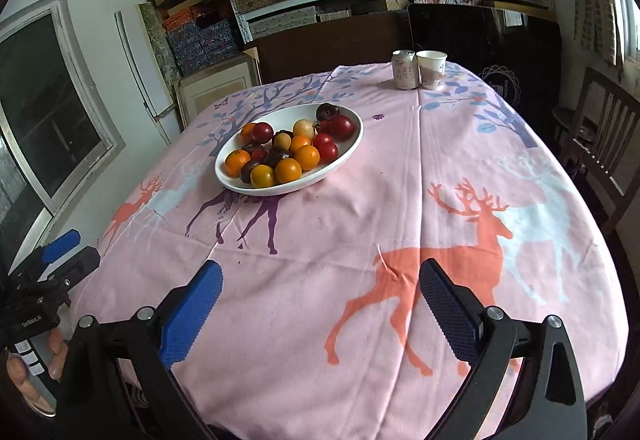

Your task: Organize fruits

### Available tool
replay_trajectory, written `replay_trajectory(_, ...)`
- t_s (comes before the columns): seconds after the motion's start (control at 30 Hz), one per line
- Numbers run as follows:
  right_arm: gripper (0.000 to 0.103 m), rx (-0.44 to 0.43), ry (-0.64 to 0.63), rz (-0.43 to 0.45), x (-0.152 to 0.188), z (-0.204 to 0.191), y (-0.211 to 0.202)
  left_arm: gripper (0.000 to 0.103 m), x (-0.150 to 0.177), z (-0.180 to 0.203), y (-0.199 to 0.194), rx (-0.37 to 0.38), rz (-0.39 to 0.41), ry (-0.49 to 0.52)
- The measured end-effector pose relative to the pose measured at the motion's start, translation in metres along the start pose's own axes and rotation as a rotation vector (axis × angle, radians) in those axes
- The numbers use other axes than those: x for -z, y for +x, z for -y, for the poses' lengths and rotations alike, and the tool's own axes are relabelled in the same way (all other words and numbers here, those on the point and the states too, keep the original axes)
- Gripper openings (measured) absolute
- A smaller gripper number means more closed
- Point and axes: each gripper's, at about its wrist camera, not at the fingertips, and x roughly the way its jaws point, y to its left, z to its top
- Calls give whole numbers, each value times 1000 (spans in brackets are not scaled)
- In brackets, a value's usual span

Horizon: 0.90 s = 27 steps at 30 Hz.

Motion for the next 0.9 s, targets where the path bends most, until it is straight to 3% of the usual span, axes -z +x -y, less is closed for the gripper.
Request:
replay_trajectory(0.3, 99, 55, -53, 73, 14, -12, -43, 98, 18, 9, -34, -137, 11, -5)
replay_trajectory(0.9, 99, 67, -35, 75, 18, -6, -43, 98, 11, -4, -40, -194, 22, -46)
